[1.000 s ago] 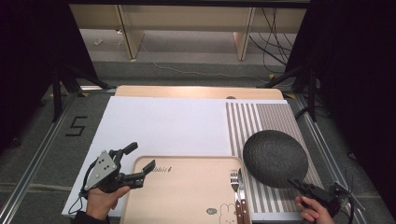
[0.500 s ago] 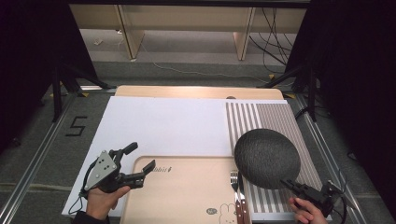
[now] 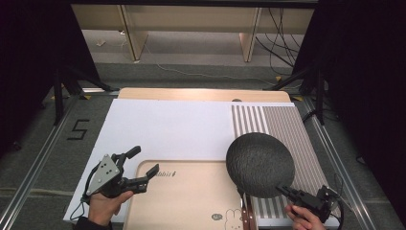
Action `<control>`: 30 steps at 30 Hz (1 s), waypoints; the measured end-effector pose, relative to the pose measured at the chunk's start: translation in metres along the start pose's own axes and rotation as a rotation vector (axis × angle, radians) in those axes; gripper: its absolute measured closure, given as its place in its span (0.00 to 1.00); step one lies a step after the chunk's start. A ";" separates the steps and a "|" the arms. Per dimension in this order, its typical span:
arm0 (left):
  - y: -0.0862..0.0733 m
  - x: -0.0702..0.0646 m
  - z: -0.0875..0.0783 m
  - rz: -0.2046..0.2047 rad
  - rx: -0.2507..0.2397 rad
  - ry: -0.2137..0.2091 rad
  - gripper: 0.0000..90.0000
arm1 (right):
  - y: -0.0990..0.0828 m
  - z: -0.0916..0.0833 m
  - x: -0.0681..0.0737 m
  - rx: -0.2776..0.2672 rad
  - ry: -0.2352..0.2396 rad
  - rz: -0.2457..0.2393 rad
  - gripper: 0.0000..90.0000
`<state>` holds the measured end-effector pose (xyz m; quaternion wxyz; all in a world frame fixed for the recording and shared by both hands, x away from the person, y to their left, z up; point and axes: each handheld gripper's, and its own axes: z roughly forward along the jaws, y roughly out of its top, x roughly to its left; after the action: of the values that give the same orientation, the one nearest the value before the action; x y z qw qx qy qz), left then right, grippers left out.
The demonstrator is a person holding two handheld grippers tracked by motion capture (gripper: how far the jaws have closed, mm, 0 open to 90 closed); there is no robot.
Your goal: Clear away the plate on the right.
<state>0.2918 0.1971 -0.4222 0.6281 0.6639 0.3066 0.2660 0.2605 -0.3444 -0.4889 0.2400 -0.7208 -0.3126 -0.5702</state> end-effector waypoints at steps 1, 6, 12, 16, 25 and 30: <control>0.000 0.000 0.000 -0.001 -0.001 0.000 0.18 | -0.001 0.001 0.000 0.009 0.002 -0.011 0.95; 0.000 0.000 0.000 -0.001 -0.004 0.000 0.18 | -0.011 0.009 0.003 0.050 -0.009 -0.012 0.95; 0.000 0.000 -0.001 0.000 -0.006 0.000 0.18 | -0.019 0.019 0.006 0.106 0.004 0.003 0.95; 0.000 0.000 -0.001 0.000 -0.006 -0.001 0.18 | -0.026 0.024 0.009 0.142 0.012 0.000 0.95; 0.000 0.001 -0.001 0.001 -0.008 -0.001 0.18 | -0.043 0.038 0.008 0.257 -0.001 -0.056 0.95; 0.000 0.001 -0.001 0.001 -0.007 -0.001 0.18 | -0.052 0.045 0.009 0.294 0.000 -0.050 0.95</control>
<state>0.2916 0.1982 -0.4218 0.6306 0.6619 0.3048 0.2670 0.2545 -0.2754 -0.4910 0.3288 -0.6699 -0.4106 -0.5240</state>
